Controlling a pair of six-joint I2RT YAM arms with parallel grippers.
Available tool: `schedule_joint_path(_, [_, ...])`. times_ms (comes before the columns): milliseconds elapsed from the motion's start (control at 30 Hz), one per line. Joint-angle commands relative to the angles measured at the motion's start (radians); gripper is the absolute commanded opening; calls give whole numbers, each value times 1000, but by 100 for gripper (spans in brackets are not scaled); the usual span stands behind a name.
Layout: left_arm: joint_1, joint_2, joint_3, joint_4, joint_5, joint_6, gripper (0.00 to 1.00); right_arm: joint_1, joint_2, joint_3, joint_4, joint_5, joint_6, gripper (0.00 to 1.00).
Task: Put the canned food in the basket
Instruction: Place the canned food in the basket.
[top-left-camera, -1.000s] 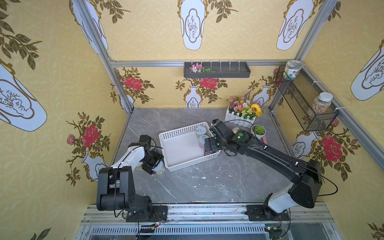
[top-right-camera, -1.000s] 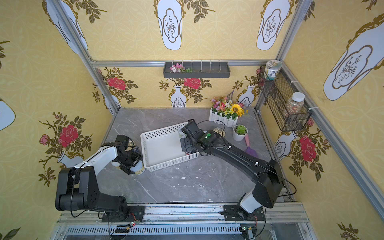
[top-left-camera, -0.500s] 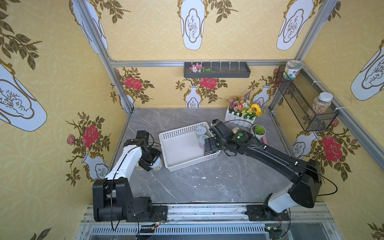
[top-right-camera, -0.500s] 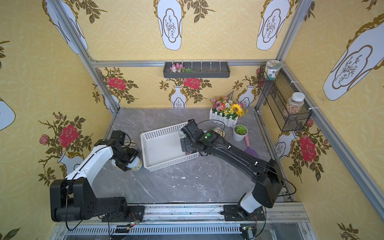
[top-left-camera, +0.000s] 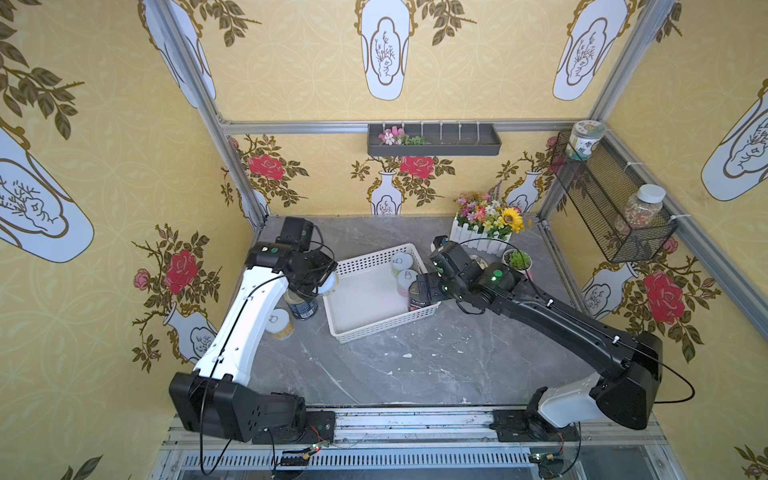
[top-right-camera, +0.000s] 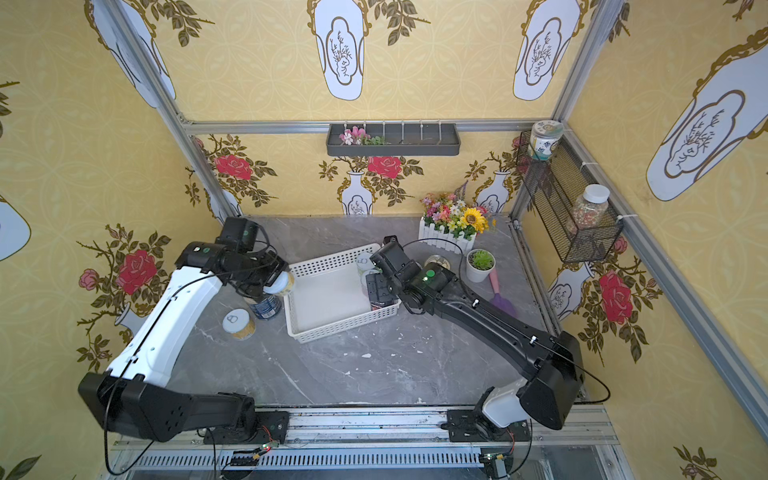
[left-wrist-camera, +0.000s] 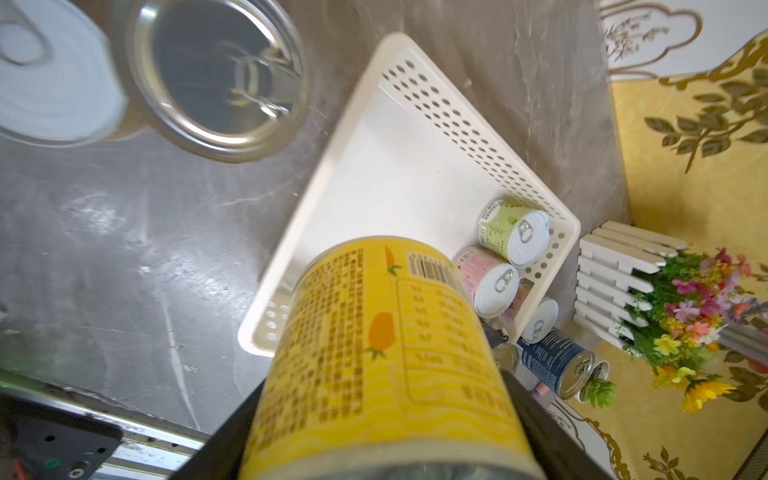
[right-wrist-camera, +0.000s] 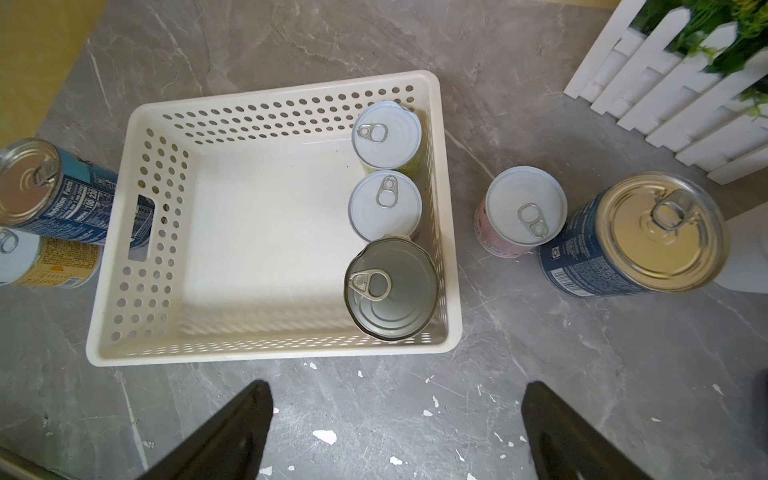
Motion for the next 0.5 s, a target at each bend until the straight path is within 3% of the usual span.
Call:
schedule_joint_path(0, [-103,134,81,38,-14,-86,34,-9,-31,-6,-1,24,10,97])
schedule_joint_path(200, [-217,460,292,94,24,-120,34,-16,-106,-26,3,22,12,97])
schedule_joint_path(467, [-267,828,657,-20,28,-95,38,-24,-162,-33,3,5,7,97])
